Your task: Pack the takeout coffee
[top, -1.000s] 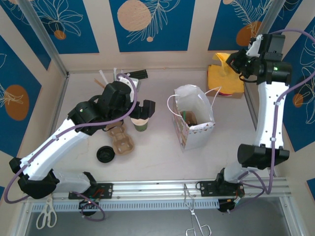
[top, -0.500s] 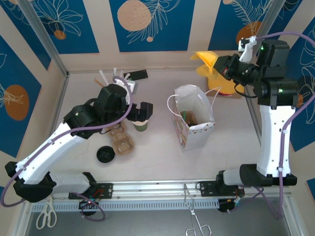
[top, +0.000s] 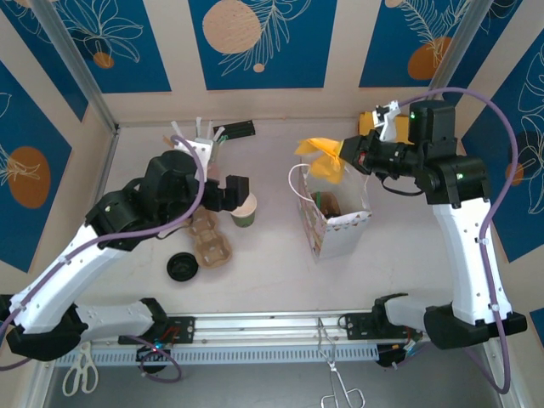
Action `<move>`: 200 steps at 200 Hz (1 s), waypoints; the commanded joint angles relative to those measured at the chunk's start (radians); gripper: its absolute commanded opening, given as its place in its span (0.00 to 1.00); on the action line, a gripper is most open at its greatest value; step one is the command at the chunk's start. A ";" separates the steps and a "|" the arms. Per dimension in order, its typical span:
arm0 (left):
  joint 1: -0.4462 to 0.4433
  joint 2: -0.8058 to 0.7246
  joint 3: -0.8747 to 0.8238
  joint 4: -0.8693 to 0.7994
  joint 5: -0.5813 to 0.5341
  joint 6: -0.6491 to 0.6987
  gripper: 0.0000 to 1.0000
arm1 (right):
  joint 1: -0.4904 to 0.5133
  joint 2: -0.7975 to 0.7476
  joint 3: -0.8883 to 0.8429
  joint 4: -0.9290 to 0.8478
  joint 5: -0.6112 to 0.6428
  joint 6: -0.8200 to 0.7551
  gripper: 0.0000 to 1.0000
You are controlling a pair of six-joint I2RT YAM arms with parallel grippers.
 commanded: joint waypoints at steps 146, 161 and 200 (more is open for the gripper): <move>0.010 -0.022 -0.015 -0.027 -0.025 -0.022 1.00 | -0.089 -0.062 -0.265 -0.051 -0.034 -0.108 0.00; 0.010 -0.019 -0.015 -0.027 -0.026 -0.022 1.00 | -0.098 -0.062 -0.285 -0.059 -0.027 -0.126 0.00; 0.010 -0.013 -0.017 -0.025 -0.024 -0.022 1.00 | -0.108 -0.057 -0.315 -0.086 0.024 -0.167 0.00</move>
